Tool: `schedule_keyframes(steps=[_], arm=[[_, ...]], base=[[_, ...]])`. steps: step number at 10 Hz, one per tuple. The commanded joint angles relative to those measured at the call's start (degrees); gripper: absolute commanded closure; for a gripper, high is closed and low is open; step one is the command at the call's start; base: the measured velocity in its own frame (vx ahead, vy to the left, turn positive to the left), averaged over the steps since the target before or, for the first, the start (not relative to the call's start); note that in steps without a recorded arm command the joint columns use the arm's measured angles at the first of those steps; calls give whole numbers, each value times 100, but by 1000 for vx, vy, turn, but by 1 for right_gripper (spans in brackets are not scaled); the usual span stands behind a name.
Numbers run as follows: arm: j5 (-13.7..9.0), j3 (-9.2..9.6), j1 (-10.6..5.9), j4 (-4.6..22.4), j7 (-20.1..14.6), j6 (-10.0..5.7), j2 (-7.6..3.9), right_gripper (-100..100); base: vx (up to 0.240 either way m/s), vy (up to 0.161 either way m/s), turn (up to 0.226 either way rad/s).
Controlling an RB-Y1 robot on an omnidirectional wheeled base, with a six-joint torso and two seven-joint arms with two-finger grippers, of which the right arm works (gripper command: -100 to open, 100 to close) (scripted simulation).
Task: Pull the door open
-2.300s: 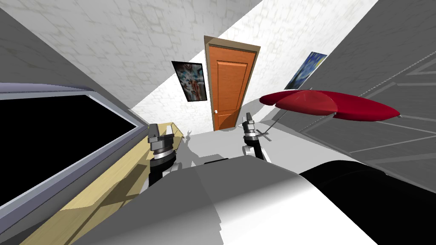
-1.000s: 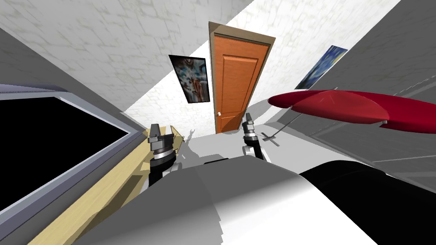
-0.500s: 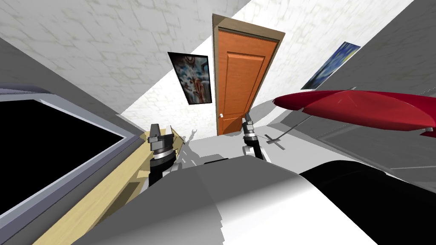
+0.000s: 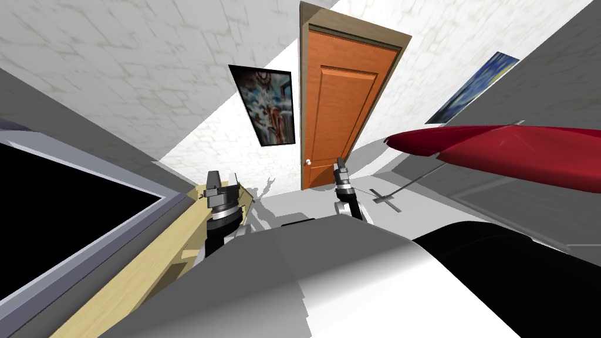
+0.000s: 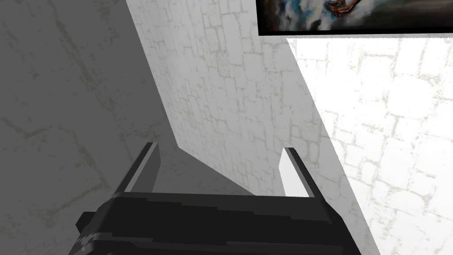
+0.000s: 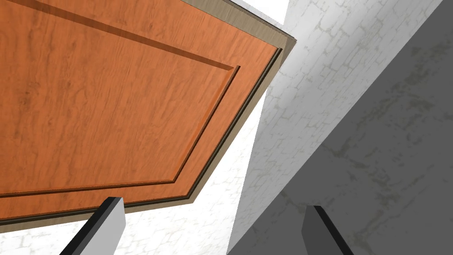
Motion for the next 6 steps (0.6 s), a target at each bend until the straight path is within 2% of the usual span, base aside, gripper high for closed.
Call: schedule_keyframes(steps=[1,6], arm=[[17,-9,-4,54,43,-17,-20,-100],[83,-66,-38,303,221,-86,-102,-100]], base=[[212,96,19],[192,75,18]])
